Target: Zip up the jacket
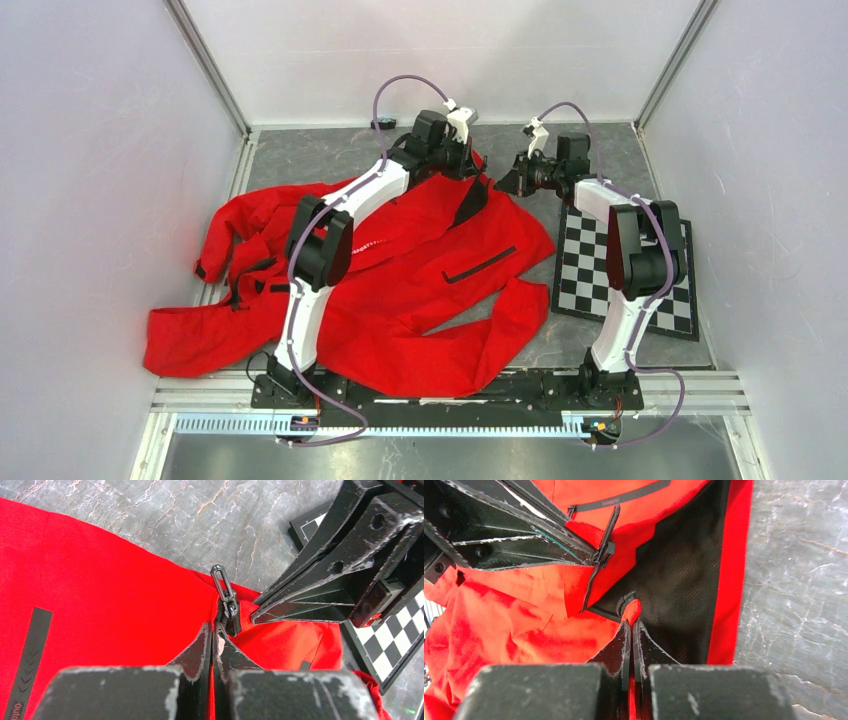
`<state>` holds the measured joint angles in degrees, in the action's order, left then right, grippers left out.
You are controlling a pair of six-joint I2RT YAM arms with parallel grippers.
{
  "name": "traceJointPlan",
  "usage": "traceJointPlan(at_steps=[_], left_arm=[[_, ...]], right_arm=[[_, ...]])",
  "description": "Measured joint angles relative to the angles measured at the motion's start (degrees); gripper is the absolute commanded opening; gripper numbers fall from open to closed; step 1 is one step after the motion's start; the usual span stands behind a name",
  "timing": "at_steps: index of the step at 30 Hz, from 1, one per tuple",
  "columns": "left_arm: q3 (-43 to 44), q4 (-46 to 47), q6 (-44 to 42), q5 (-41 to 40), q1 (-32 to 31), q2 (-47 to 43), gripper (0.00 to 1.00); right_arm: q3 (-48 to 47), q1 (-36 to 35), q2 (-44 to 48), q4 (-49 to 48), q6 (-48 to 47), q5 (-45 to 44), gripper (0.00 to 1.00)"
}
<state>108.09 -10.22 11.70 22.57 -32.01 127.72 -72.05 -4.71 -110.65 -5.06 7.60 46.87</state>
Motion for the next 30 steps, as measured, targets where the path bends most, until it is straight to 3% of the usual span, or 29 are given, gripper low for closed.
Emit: traceJointPlan(at_steps=[11,30], left_arm=[[0.07,-1.2,-8.74,-4.42,-2.91,-0.52,0.02],[4.83,-7.13,-11.15,-7.45,-3.56,-0.5,0.02]], right_arm=[[0.0,-0.04,-0.22,3.1,-0.37,2.67,0.0],[3.28,-0.04,0.17,-1.92,0.72,4.63,0.0]])
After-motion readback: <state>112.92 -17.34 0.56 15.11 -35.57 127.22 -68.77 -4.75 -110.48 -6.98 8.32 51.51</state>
